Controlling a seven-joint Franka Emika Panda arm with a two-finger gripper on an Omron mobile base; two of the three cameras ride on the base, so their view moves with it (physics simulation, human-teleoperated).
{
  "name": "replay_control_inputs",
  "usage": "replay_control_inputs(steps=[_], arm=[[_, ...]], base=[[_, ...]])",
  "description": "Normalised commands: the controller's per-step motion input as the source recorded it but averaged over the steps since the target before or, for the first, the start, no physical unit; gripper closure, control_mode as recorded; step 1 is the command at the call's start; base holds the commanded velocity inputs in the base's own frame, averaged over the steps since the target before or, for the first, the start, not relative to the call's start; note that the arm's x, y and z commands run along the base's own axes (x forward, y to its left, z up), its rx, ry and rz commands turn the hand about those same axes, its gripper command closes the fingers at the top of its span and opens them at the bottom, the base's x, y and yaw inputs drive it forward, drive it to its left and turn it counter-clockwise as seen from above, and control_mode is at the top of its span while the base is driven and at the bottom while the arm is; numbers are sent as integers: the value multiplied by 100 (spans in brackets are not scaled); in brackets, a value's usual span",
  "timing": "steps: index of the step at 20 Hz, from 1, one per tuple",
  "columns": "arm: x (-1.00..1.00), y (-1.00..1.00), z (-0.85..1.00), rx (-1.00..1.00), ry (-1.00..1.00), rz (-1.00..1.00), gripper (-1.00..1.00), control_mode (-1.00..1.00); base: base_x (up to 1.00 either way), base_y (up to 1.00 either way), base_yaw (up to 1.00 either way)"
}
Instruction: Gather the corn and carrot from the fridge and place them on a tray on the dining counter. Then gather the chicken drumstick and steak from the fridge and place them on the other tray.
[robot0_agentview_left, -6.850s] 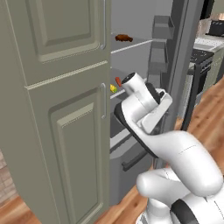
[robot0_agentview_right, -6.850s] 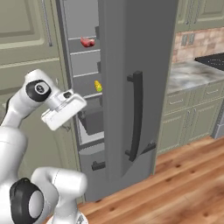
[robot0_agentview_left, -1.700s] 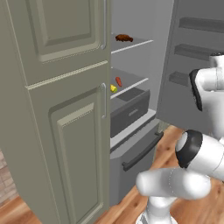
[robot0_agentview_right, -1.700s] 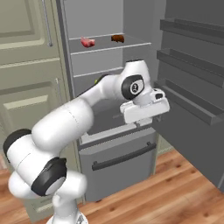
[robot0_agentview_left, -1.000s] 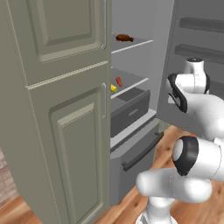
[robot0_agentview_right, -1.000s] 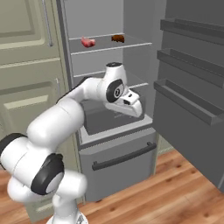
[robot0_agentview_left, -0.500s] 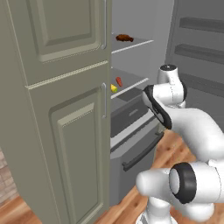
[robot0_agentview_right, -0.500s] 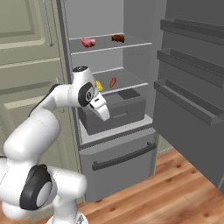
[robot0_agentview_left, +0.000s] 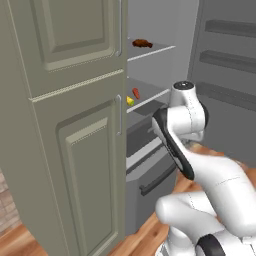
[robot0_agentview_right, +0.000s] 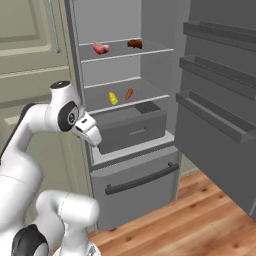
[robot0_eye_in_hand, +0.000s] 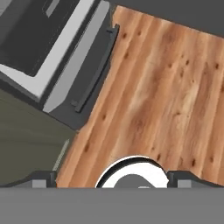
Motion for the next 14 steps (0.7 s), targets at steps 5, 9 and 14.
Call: replay_control_inputs(steps=[5, 9, 14], arm=[[-48, -10, 21, 3, 5, 62, -100, -100], [-1, -5, 29, -13, 21, 45, -100, -100], [0, 4, 3, -1, 1, 3, -100, -100]], base=[[0, 0, 0], [0, 0, 0], [0, 0, 0]])
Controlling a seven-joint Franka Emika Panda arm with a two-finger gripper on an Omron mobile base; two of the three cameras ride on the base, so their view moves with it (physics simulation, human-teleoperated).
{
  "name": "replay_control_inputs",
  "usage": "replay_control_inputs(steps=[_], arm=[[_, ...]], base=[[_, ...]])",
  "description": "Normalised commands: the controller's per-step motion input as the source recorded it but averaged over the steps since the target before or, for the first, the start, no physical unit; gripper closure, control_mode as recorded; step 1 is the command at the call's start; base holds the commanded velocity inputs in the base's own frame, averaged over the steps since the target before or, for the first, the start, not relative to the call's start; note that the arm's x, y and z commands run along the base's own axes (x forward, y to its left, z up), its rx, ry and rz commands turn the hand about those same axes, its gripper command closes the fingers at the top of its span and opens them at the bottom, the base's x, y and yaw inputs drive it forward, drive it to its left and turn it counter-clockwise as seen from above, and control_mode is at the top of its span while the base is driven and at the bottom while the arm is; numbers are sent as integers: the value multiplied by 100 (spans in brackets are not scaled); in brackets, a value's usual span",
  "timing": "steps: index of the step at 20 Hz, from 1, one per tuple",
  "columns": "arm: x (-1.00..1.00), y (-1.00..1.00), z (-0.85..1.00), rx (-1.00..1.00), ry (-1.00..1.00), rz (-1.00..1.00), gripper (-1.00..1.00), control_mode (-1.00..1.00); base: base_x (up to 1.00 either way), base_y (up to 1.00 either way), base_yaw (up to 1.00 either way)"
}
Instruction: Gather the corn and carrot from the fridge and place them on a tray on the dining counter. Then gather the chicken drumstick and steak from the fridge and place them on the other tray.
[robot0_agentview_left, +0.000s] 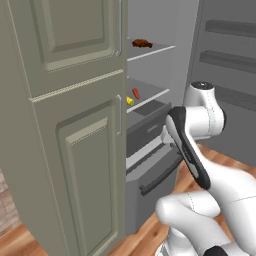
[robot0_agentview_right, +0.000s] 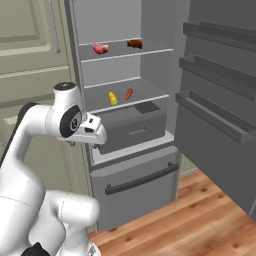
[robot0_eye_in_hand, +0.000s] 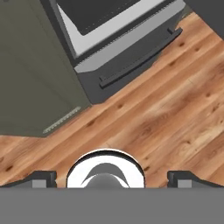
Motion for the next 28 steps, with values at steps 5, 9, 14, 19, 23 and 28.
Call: replay_control_inputs(steps=[5, 9, 14, 19, 23, 28], arm=[[0, 0, 0, 0, 0, 0, -100, -100], [0, 0, 0, 0, 0, 0, -100, 100], [0, 0, 0, 0, 0, 0, -100, 100], [0, 0, 0, 0, 0, 0, -100, 100], [0, 0, 0, 0, 0, 0, -100, 100], [0, 0, 0, 0, 0, 0, -100, 100]], base=[[0, 0, 0], [10, -11, 5], [35, -49, 26], [23, -57, 35], [36, -61, 36], [41, -63, 45]])
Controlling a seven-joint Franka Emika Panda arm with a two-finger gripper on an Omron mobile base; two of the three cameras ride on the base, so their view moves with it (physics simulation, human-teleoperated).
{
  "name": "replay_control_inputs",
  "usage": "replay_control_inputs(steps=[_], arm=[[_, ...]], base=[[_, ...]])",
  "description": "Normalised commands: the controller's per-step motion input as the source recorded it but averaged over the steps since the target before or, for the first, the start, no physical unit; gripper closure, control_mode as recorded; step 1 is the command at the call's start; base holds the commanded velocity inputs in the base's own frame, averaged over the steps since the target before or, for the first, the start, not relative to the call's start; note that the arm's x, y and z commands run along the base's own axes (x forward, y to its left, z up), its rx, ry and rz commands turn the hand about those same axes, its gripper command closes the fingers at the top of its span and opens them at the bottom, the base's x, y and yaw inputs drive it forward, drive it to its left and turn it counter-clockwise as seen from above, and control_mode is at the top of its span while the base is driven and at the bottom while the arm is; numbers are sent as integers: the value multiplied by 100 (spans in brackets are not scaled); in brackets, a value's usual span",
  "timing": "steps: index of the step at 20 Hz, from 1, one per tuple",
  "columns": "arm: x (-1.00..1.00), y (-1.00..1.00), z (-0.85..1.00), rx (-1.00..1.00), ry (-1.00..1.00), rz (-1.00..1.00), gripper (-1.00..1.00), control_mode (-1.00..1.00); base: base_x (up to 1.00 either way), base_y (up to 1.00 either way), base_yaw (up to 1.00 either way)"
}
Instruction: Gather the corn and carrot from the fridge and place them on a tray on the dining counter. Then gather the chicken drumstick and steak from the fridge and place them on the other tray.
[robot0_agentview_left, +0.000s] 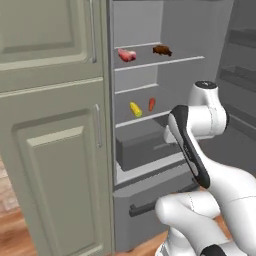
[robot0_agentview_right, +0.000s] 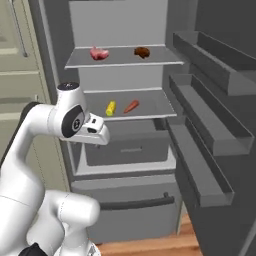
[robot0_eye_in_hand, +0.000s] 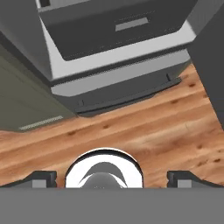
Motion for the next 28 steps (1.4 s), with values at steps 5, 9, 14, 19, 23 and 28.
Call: replay_control_inputs(steps=[5, 9, 14, 19, 23, 28], arm=[[0, 0, 0, 0, 0, 0, -100, 100], [0, 0, 0, 0, 0, 0, -100, 100], [0, 0, 0, 0, 0, 0, -100, 100], [0, 0, 0, 0, 0, 0, -100, 100], [0, 0, 0, 0, 0, 0, -100, 100], [0, 0, 0, 0, 0, 0, -100, 100]], base=[[31, -40, 38], [40, -4, 22], [53, 0, 3], [42, -2, -1], [6, -26, 0], [4, -36, 0]])
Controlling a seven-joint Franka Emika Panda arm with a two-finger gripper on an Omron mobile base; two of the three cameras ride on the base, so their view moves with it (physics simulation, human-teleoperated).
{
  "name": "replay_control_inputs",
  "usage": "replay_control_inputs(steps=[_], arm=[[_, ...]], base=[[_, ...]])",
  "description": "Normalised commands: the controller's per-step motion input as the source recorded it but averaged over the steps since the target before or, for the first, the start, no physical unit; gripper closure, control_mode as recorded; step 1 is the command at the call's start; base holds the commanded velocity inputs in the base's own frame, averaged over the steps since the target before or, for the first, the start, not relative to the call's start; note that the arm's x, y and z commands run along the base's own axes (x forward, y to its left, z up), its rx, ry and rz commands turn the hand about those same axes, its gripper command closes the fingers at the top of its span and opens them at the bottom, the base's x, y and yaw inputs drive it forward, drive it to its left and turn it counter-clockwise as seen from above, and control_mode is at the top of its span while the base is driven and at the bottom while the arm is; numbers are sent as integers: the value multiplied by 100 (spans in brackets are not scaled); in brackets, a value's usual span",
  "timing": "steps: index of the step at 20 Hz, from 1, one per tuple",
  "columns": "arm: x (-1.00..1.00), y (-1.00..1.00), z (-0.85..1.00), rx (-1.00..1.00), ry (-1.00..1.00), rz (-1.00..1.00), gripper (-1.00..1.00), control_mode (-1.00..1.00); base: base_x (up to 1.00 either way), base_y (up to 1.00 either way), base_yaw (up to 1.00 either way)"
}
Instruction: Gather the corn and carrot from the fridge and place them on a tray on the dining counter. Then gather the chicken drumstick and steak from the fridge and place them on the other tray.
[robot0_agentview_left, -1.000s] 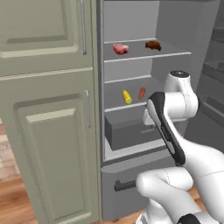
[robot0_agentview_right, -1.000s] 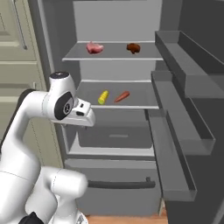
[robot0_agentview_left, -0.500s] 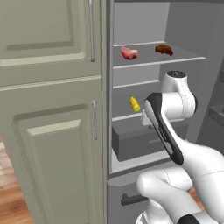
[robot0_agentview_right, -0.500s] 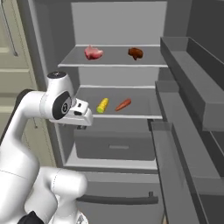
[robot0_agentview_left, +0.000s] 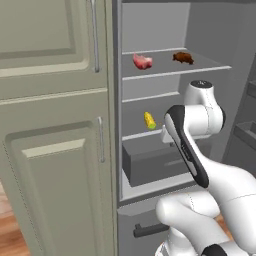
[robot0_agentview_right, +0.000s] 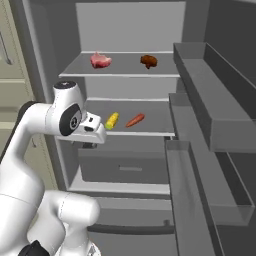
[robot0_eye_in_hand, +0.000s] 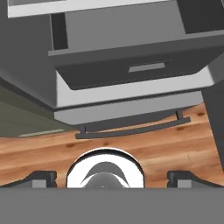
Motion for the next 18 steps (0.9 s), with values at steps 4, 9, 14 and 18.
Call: replay_control_inputs(steps=[4, 9, 14, 18], arm=[[0, 0, 0, 0, 0, 0, -100, 100], [0, 0, 0, 0, 0, 0, -100, 100], [0, 0, 0, 0, 0, 0, -100, 100], [0, 2, 6, 0, -12, 6, -100, -100]], base=[[14, -39, 0], [5, -7, 0], [0, 0, 0], [0, 0, 0]])
